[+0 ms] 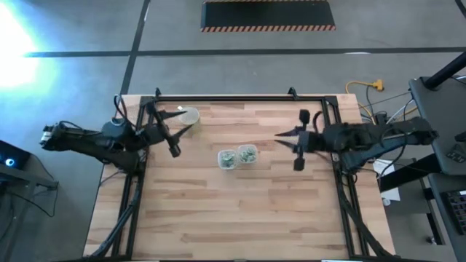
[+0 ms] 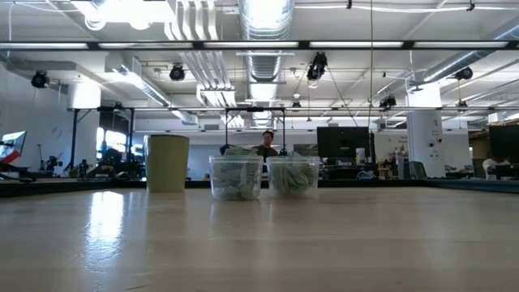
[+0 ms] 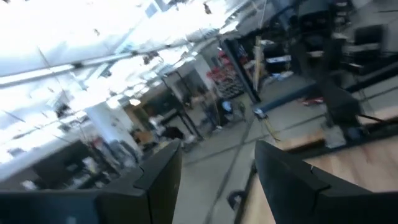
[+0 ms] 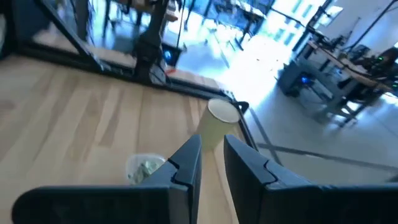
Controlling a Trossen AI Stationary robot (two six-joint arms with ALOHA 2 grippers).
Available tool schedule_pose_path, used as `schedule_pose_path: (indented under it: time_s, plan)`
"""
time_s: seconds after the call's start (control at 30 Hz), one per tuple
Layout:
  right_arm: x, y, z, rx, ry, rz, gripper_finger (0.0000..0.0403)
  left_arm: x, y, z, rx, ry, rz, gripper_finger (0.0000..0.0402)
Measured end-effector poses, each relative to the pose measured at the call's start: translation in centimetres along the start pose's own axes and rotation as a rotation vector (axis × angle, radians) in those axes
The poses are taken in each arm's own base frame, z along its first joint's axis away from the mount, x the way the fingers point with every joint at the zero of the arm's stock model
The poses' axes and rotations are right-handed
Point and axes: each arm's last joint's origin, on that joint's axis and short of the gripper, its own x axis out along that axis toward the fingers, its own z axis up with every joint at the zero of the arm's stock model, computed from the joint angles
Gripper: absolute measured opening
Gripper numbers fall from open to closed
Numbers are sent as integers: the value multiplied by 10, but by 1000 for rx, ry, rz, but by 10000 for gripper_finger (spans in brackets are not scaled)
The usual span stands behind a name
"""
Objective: Pick and place items into bin
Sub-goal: Return to home position
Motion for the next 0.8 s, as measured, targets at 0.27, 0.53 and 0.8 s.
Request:
schedule_pose_path:
  time_s: [0.27,0.53,0.8]
  plan:
    - [-8,-27,-49,92,-83,-34,60,-18,4,-31,-102,62,-24,187]
    - [-11,-31,-98,177,-172,55,57,-37,-9,-70,-218,118,-15,187]
    - [-12,-22,-132,277,-244,71,57,-58,-25,-106,-334,128,-35,187]
